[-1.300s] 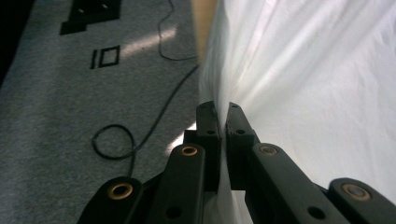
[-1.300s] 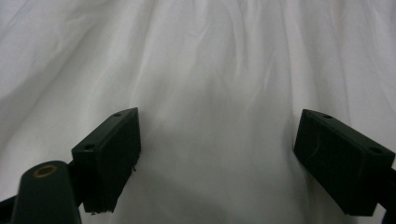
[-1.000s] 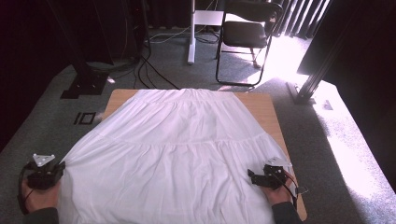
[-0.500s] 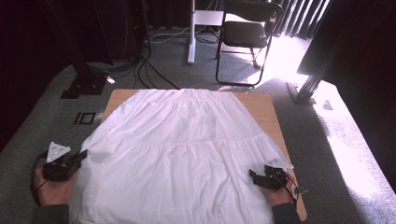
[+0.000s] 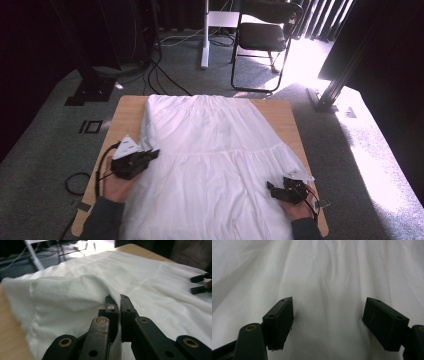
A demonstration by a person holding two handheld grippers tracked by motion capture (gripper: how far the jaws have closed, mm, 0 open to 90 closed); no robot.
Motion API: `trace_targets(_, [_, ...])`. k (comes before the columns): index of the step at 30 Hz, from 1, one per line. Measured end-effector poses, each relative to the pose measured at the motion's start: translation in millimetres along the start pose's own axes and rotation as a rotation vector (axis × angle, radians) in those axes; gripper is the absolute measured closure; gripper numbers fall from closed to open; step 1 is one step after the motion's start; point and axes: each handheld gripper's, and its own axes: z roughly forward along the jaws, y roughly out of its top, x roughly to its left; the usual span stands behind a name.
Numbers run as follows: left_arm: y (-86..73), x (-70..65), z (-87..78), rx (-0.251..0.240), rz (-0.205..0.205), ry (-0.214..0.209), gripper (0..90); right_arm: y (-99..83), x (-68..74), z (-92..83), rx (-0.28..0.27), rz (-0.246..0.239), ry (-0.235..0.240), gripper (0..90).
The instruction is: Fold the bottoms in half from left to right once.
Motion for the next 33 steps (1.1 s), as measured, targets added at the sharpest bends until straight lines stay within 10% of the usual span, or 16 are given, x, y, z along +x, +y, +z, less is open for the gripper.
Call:
trace_targets(8, [46.4, -66.0, 77.6, 0.010, 0.159, -0.171, 88.4, 0.0, -0.1, 0.1, 0.000, -0.001, 0.000, 23.9])
trace_targets(18, [81.0, -132.4, 145.4, -0.005, 0.194, -0.403, 88.4, 0.0, 0.0, 0.1, -0.001, 0.000, -0.001, 23.9])
trace_targets(21, [77.1, -137.9, 161.3, 0.029, 0.185, -0.410, 88.3, 0.0, 0.0, 0.1, -0.001, 0.000, -0.001, 23.9])
trace_targets(25, [63.8, -133.2, 181.2, 0.088, 0.150, -0.400, 66.2, 0.0, 0.0, 0.0, 0.000, -0.001, -0.002, 24.0])
trace_targets(33, [37.5, -83.5, 142.0, 0.082, 0.112, -0.250, 49.0, 17.0, 7.3, -13.7, -0.024, 0.017, 0.002, 36.2])
